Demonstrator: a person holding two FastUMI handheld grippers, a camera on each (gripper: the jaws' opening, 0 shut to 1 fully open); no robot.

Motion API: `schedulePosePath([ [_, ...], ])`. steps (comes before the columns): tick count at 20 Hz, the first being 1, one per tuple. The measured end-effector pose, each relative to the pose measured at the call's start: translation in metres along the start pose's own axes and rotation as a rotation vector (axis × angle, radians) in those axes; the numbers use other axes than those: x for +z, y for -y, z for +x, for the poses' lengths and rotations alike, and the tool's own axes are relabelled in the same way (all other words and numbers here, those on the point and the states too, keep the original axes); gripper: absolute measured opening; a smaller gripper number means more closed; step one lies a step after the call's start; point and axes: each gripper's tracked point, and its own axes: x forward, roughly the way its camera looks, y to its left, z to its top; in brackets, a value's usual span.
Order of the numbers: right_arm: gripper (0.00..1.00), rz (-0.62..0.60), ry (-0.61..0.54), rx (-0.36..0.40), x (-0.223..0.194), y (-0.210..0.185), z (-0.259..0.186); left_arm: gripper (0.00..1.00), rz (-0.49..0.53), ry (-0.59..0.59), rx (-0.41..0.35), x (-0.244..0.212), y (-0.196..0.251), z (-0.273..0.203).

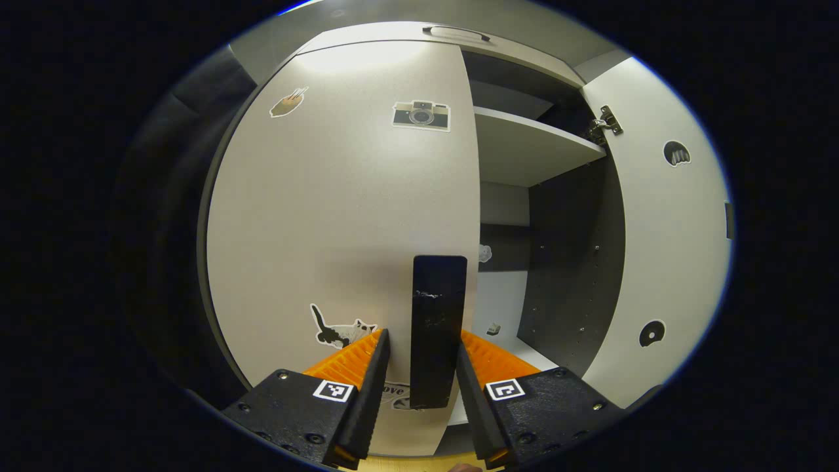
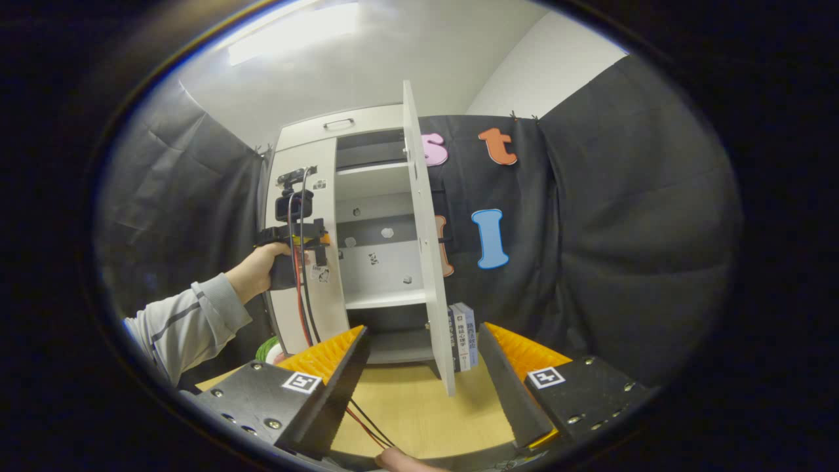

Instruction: Open the right door of the double-door shoe cabinet with the right hand, and open the left door with the left hand.

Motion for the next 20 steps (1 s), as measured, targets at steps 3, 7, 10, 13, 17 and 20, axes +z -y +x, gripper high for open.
schedulePosePath([
  [3,0.94,-0.004,-0.003,0.003,-0.001,-0.001,0.000,0.47,0.015,-0.016,0.003,-0.001,0.008,0.000],
  [7,0.94,-0.004,-0.005,0.006,-0.002,-0.001,0.002,0.33,0.030,-0.031,0.013,-0.003,0.006,0.002],
  [10,0.98,-0.008,-0.017,-0.002,-0.004,-0.001,0.000,0.27,0.043,-0.044,-0.003,-0.005,0.006,-0.002],
  [13,0.98,-0.008,-0.018,0.004,-0.004,-0.003,0.001,0.23,0.037,-0.050,0.003,-0.005,0.005,-0.008],
  [17,0.99,-0.009,-0.015,0.008,-0.004,-0.005,0.000,0.23,0.034,-0.062,-0.011,-0.004,0.004,-0.023],
  [20,0.98,-0.008,-0.014,0.008,-0.003,-0.006,0.000,0.23,0.037,-0.067,-0.032,-0.004,0.002,-0.038],
])
